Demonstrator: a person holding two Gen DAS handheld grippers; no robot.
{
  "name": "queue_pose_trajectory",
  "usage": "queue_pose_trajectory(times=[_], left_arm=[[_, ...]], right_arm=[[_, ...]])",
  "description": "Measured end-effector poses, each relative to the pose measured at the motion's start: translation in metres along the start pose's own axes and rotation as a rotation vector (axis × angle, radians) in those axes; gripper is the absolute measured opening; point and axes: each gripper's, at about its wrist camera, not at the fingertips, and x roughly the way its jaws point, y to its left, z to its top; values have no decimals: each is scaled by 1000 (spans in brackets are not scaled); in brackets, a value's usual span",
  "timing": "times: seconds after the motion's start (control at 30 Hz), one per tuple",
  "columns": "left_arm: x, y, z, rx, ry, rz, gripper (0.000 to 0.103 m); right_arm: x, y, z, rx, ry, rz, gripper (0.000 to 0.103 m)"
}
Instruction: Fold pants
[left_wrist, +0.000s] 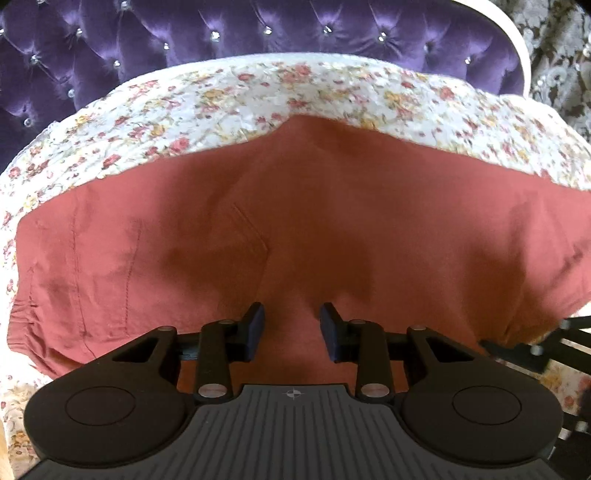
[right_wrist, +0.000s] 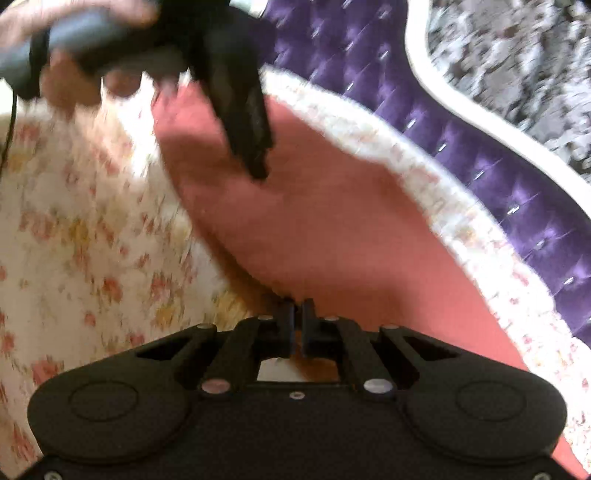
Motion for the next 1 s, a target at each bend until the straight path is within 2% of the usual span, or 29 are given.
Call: queue_pose_trajectory(times=[0.07, 0.13, 0.17, 0.23, 0.27, 0.37, 0.53, 0.63, 0.73, 0.8, 0.83, 0.9, 1.0], left_arm=[[11, -1, -7, 18, 24, 32, 34], [10, -1, -10, 27, 8, 33, 34], [8, -1, -8, 20, 18, 43, 33], [1, -1, -5, -2, 1, 47, 33], [-4, -2, -3, -9, -18, 43, 33], [-19, -20, 6, -14, -80, 56, 33], [-19, -76, 23, 44, -134, 9, 33], [-8, -107, 24, 85, -119, -35, 33], [7, -128, 14, 151, -78, -44, 33], [22, -135, 3, 185, -20, -52, 33], [19, -136, -2, 201, -49, -44, 33], [17, -135, -5, 213, -47, -42, 33], [18, -129, -2, 181, -33, -62, 33]], right_arm=[[0, 8, 0, -37, -14, -17, 20], [-6, 5, 1, -13, -21, 6, 22], [-11, 0, 0, 18, -32, 24, 20], [-25, -20, -5, 134, -57, 54, 17], [-33, -32, -10, 209, -72, 48, 19], [-52, -76, -31, 444, -88, 11, 33], [-87, -164, -99, 876, -57, -123, 34], [-111, -205, -150, 1046, 8, -281, 35], [-134, -235, -199, 1202, 65, -378, 39], [-146, -250, -227, 1302, 80, -406, 39], [-151, -256, -239, 1338, 80, -410, 39], [-159, -264, -259, 1397, 87, -416, 39], [-161, -269, -275, 1436, 82, -392, 39]])
